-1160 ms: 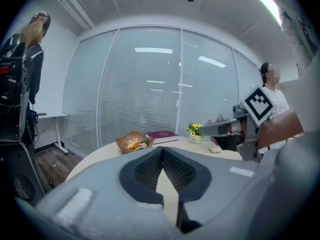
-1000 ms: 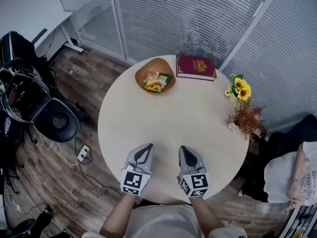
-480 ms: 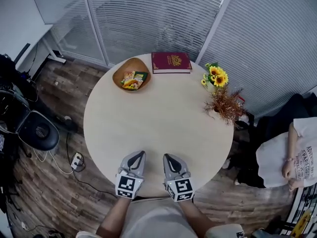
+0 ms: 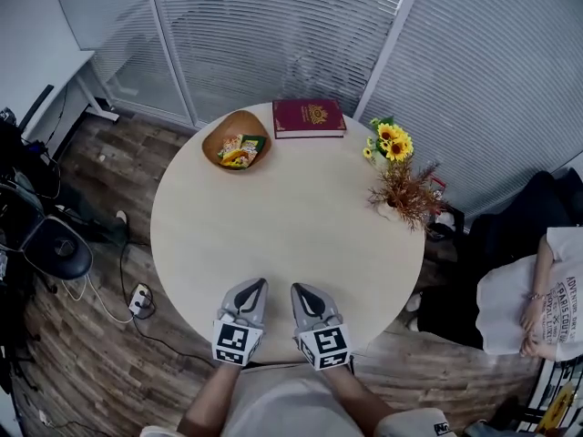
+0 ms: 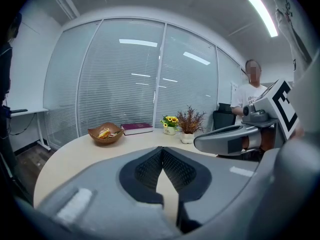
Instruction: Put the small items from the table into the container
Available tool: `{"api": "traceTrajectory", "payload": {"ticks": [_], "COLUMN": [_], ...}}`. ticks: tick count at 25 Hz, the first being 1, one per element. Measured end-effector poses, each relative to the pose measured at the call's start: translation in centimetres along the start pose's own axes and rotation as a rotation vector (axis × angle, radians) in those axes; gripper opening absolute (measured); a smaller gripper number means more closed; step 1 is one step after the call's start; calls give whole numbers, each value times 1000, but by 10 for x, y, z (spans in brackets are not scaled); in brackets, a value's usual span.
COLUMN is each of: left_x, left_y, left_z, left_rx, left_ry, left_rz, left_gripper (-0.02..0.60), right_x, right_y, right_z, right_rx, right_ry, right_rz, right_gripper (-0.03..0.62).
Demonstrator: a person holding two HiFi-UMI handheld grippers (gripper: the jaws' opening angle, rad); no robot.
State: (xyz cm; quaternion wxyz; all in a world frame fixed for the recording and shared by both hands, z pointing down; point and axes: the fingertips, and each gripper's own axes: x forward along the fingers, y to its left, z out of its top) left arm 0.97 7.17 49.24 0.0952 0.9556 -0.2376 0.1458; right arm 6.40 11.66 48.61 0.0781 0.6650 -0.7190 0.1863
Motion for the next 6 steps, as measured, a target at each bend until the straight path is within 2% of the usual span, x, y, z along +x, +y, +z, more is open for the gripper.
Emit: {"api": "traceTrajectory", "payload": {"ticks": [6], "left_x": [8], "left_y": [1], "left_z": [1], "left_rx": [-4], "left_ry": [8], "left_rz": [-5], "left_gripper": [-5], "right_x": [8], "right_y": [7], "right_z": [0], "right_rx": [-3], "right_ry": [8], "right_rz": [28], "right_gripper": [2]}}
